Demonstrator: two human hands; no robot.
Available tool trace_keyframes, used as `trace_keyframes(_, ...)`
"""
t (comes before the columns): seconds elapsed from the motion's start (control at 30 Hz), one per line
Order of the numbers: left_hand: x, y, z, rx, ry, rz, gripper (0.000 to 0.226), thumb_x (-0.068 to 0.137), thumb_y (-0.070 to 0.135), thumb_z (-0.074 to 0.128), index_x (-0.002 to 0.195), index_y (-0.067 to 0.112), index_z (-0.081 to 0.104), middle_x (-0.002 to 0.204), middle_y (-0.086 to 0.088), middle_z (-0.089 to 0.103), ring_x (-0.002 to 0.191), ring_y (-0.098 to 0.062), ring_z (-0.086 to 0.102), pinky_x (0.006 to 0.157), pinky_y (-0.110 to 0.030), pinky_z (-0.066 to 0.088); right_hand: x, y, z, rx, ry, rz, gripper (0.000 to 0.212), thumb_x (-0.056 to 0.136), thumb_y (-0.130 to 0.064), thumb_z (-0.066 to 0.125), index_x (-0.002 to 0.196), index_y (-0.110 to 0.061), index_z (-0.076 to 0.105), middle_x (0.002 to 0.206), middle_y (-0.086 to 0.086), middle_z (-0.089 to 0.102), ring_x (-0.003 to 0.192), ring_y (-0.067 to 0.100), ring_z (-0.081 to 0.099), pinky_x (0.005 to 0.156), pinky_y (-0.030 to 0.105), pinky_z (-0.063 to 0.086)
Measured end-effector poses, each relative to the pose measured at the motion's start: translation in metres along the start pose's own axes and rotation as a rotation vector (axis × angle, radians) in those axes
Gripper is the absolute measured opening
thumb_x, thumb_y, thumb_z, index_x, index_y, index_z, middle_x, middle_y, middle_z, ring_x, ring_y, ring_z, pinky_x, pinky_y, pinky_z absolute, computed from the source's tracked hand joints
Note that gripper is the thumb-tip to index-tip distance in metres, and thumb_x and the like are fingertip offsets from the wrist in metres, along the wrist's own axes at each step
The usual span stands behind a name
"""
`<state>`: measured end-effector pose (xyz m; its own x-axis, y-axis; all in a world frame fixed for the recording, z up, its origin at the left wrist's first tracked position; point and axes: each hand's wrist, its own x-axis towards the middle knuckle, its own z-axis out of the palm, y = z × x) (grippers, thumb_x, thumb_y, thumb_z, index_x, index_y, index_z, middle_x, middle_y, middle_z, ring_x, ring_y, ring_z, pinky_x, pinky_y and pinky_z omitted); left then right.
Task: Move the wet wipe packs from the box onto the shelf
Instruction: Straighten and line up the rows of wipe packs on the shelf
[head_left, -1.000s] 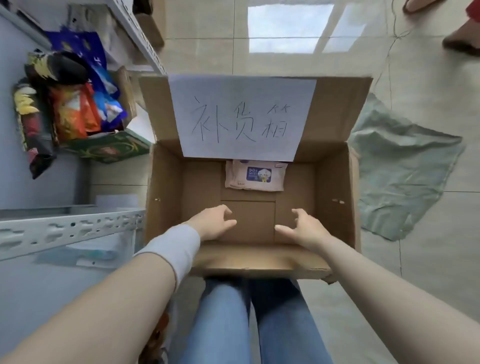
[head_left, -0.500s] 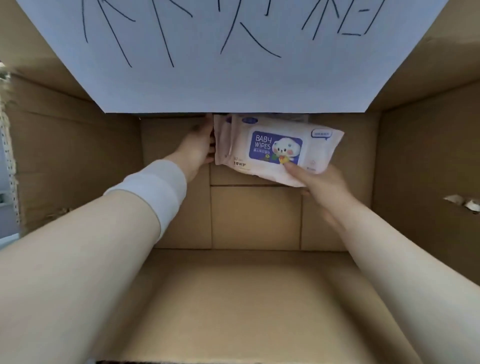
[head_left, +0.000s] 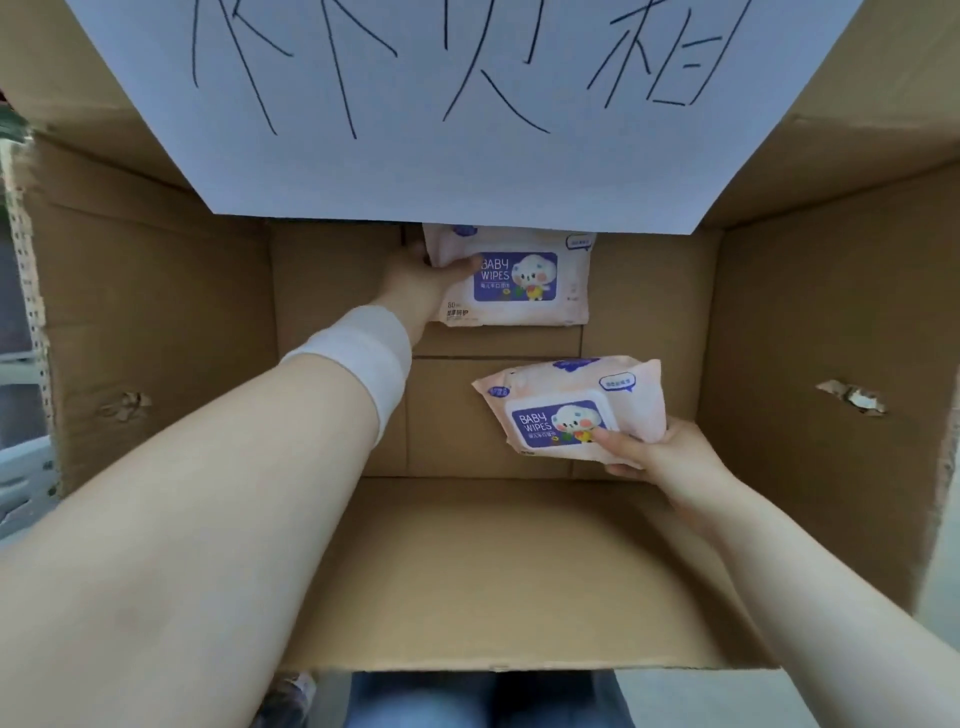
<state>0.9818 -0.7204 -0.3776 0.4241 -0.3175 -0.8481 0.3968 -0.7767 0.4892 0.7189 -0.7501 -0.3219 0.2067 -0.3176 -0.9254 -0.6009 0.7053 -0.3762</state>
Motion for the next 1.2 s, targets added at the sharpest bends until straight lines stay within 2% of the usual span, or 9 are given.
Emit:
trace_keyframes(0.13, -0.044, 0.0, -0.012, -0.143, 0.063, -0.016, 0.036, 0.086, 0.019, 0.065, 0.119, 0.009, 0.055, 0.112, -0.011, 0.065, 0.096, -0.026, 0.066, 0.079, -0.039, 0.057, -0.039, -0.013, 0.0, 0.041, 0.113, -0.046, 0.019, 0.079, -0.016, 0.071, 0.095, -0.022, 0.063, 0.092, -0.002, 0.07, 0.082, 0.012, 0.068, 0.06, 0.023, 0.059)
trace_keyframes(0.27, -0.12, 0.002, -0.051, -0.141, 0.269, -0.024, 0.023, 0.086, 0.019, 0.06, 0.108, 0.014, 0.058, 0.111, -0.011, 0.067, 0.09, -0.023, 0.066, 0.076, -0.037, 0.058, -0.104, -0.027, -0.006, -0.008, 0.219, -0.114, 0.014, 0.075, -0.022, 0.076, 0.079, -0.025, 0.063, 0.076, -0.015, 0.07, 0.064, -0.002, 0.067, 0.049, 0.013, 0.052)
trace_keyframes(0.33, -0.174, 0.004, -0.075, -0.247, 0.326, -0.003, 0.027, 0.085, 0.015, 0.062, 0.112, 0.011, 0.058, 0.108, -0.01, 0.067, 0.085, -0.02, 0.067, 0.068, -0.031, 0.057, -0.144, -0.037, -0.009, -0.071, 0.243, -0.165, 0.015, 0.072, -0.028, 0.078, 0.076, -0.026, 0.063, 0.069, -0.022, 0.067, 0.058, -0.007, 0.064, 0.048, 0.012, 0.049)
trace_keyframes(0.47, -0.296, 0.013, -0.122, -0.427, 0.354, 0.143, 0.03, 0.085, 0.01, 0.064, 0.114, 0.007, 0.054, 0.091, -0.002, 0.066, 0.06, -0.001, 0.068, 0.047, -0.016, 0.051, -0.216, -0.057, -0.004, -0.172, 0.167, -0.322, 0.026, 0.077, -0.026, 0.074, 0.099, -0.024, 0.061, 0.089, -0.012, 0.068, 0.081, 0.004, 0.065, 0.059, 0.011, 0.052)
trace_keyframes(0.6, -0.423, 0.008, -0.165, -0.561, 0.458, 0.341, 0.031, 0.085, 0.009, 0.065, 0.107, 0.02, 0.047, 0.094, 0.003, 0.064, 0.066, -0.002, 0.07, 0.051, -0.022, 0.056, -0.279, -0.069, 0.006, -0.219, -0.013, -0.443, 0.026, 0.079, -0.02, 0.073, 0.102, -0.018, 0.062, 0.102, 0.005, 0.07, 0.089, 0.018, 0.068, 0.076, 0.031, 0.056)
trace_keyframes(0.73, -0.545, -0.014, -0.203, -0.537, 0.55, 0.524, 0.029, 0.083, 0.008, 0.067, 0.105, 0.023, 0.056, 0.101, 0.003, 0.066, 0.083, -0.006, 0.067, 0.066, -0.025, 0.058, -0.348, -0.076, 0.021, -0.237, -0.248, -0.528, 0.018, 0.08, -0.02, 0.071, 0.095, -0.025, 0.063, 0.093, -0.007, 0.071, 0.071, 0.003, 0.071, 0.053, 0.015, 0.054)
trace_keyframes(0.83, -0.637, -0.041, -0.223, -0.616, 0.659, 0.614, 0.023, 0.082, 0.006, 0.067, 0.101, 0.017, 0.061, 0.09, 0.006, 0.072, 0.078, -0.006, 0.069, 0.067, -0.025, 0.057, -0.406, -0.07, 0.04, -0.273, -0.385, -0.605, 0.016, 0.08, -0.017, 0.069, 0.093, -0.025, 0.064, 0.091, -0.006, 0.072, 0.073, 0.006, 0.072, 0.055, 0.016, 0.055)
trace_keyframes(1.03, -0.799, -0.13, -0.263, -0.751, 0.93, 0.772, 0.026, 0.084, 0.004, 0.062, 0.101, 0.023, 0.06, 0.095, 0.005, 0.071, 0.082, -0.01, 0.07, 0.071, -0.031, 0.059, -0.527, -0.051, 0.113, -0.39, -0.756, -0.742, 0.023, 0.077, -0.016, 0.066, 0.1, -0.017, 0.065, 0.091, -0.002, 0.076, 0.082, 0.013, 0.072, 0.061, 0.019, 0.056)
trace_keyframes(1.2, -0.915, -0.249, -0.299, -0.843, 1.277, 0.79, 0.023, 0.086, -0.001, 0.058, 0.1, 0.017, 0.059, 0.081, 0.011, 0.074, 0.075, -0.005, 0.07, 0.064, -0.025, 0.058, -0.614, 0.0, 0.204, -0.486, -0.965, -0.838, 0.041, 0.064, -0.026, 0.069, 0.103, -0.016, 0.063, 0.087, -0.002, 0.076, 0.077, 0.014, 0.073, 0.057, 0.019, 0.056)
